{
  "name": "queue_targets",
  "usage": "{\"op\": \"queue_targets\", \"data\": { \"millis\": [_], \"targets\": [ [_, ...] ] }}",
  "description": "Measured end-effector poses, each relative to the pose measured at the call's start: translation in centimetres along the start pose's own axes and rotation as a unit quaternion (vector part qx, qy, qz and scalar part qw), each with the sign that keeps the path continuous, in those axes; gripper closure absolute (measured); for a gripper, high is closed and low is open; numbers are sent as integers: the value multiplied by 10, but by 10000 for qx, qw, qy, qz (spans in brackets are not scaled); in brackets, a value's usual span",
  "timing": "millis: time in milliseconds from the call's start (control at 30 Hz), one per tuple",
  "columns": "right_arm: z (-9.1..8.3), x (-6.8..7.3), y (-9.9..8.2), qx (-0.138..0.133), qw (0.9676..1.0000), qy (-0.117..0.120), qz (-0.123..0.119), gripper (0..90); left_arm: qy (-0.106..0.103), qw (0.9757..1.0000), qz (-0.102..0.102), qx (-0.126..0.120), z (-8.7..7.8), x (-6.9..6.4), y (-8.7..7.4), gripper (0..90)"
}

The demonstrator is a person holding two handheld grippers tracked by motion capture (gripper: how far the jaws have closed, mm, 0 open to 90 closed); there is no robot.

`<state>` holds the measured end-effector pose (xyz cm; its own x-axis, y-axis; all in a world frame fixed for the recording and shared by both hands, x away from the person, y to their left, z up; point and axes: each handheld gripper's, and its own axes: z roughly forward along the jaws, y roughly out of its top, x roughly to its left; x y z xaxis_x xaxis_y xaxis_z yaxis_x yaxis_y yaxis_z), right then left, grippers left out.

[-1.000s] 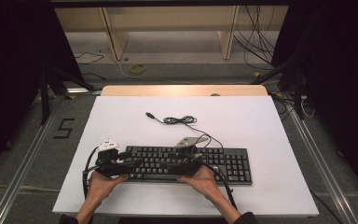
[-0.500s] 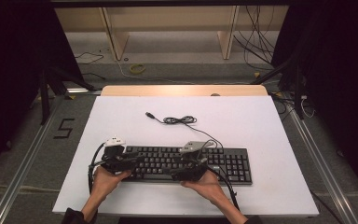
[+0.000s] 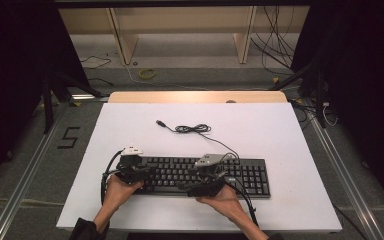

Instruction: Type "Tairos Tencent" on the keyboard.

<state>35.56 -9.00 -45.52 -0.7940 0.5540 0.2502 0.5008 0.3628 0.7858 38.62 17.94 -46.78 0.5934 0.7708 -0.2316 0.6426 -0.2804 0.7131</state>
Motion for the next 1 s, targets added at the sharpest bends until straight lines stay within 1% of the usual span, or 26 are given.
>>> {"op": "queue_targets", "data": {
  "millis": [167, 300, 333, 367, 400, 767, 800, 833, 867, 900, 1000],
  "targets": [
    [-2, 0, -3, 10, 10000, -6, 16, 357, 5, 10000, 0, 70, 4, -1, 1, 893],
    [-3, 0, -3, -5, 10000, -9, 14, 357, 37, 9999, 43, 121, 7, -1, 2, 894],
    [-4, 0, -3, -11, 10000, -5, 3, 357, 41, 9999, 17, 134, 7, -1, 2, 894],
    [-4, 0, -3, -13, 10000, -2, 4, 357, 48, 9999, 44, 144, 8, 0, 2, 894],
    [-4, 0, -3, -12, 10000, -6, 2, 357, 45, 9999, 6, 135, 9, -1, 2, 894],
    [-4, 1, -4, -6, 10000, 0, -1, 357, 78, 9997, 34, 238, 12, 1, 2, 894],
    [-5, 1, -4, -7, 10000, 7, -1, 357, 127, 9995, 21, 285, 13, 0, 2, 895],
    [-5, 1, -4, -11, 10000, 3, 2, 357, 129, 9995, 62, 289, 14, 0, 1, 895],
    [-5, 1, -4, -10, 10000, 2, 1, 357, 139, 9995, 44, 294, 14, 0, 1, 896],
    [-5, 1, -4, -5, 10000, -2, -4, 357, 176, 9994, 72, 296, 14, -1, 2, 896],
    [-5, 2, -5, -5, 10000, -12, 12, 357, 172, 9994, 72, 296, 14, -1, 2, 897]
  ]
}}
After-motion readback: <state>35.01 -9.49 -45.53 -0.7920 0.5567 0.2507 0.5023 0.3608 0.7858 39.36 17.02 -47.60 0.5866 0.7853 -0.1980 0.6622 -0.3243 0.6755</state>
